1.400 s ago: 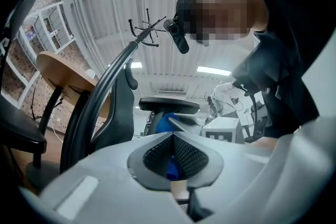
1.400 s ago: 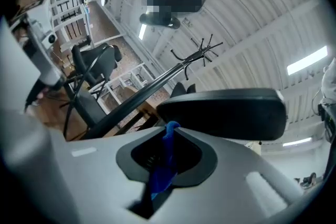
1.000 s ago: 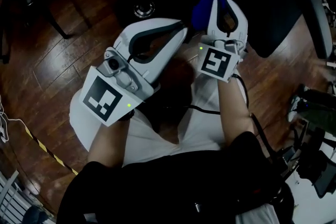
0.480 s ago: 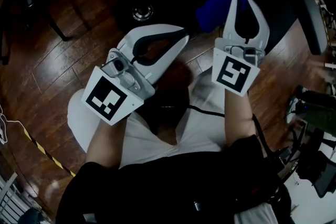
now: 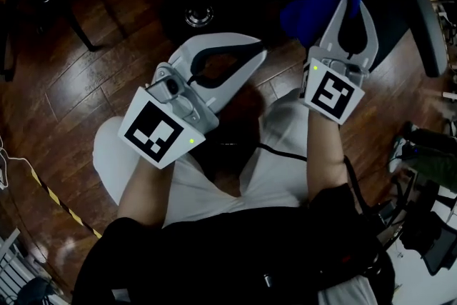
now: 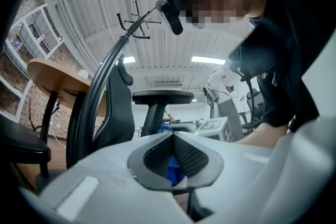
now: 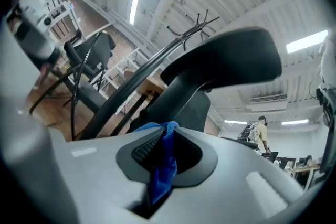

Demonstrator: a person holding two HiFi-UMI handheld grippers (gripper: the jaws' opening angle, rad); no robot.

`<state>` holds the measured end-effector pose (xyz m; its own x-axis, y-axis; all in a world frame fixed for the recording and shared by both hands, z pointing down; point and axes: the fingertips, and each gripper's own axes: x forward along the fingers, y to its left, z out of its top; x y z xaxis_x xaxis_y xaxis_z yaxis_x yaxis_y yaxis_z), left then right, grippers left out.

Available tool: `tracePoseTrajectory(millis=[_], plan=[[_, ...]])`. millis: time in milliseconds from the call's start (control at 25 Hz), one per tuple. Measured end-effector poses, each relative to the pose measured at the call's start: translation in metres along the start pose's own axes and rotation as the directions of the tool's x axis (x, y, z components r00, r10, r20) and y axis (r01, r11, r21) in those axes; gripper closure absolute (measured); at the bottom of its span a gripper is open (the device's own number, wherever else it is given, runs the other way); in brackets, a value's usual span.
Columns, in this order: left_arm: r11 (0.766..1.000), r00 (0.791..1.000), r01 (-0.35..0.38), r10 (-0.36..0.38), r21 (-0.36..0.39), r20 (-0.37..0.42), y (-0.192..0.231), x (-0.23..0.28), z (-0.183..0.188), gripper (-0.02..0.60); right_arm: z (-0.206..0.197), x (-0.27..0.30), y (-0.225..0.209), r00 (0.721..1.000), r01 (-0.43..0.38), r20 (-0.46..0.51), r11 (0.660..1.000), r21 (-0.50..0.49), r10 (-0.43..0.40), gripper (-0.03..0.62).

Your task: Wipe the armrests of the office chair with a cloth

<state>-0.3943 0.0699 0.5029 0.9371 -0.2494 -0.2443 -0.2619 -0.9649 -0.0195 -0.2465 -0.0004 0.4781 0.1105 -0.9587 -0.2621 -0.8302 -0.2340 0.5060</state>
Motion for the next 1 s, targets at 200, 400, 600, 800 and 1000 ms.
tracePoseTrajectory(millis=[200,400,600,800,1000], plan=[[1.000,1.000,-0.010,0.010,-0.004,0.006,0.002,-0.003,0.001,0.580,-0.043,0.006,0.038,0.982,-0.086,-0.182,0.973,-0.216,0.047,0.565],[1.000,1.000,-0.010,0.010,-0.001,-0.012,-0.001,-0.004,-0.002,0.580,-0.064,-0.005,0.067,0.949,-0.173,-0.297,0.960,-0.221,0.103,0.562],[1.000,1.000,-0.026,0.026,0.004,0.001,0.002,-0.008,0.003,0.580,-0.100,-0.001,0.105,0.918,-0.220,-0.367,0.964,-0.152,0.151,0.560],[0.999,0.999,-0.033,0.033,0.002,0.001,0.003,-0.014,0.005,0.580,-0.100,0.002,0.115,0.928,-0.210,-0.344,0.962,-0.177,0.139,0.560],[0.999,1.000,-0.030,0.030,0.015,0.000,0.005,-0.018,0.006,0.580,-0.082,0.015,0.139,0.929,-0.250,-0.330,0.941,-0.229,0.167,0.560]])
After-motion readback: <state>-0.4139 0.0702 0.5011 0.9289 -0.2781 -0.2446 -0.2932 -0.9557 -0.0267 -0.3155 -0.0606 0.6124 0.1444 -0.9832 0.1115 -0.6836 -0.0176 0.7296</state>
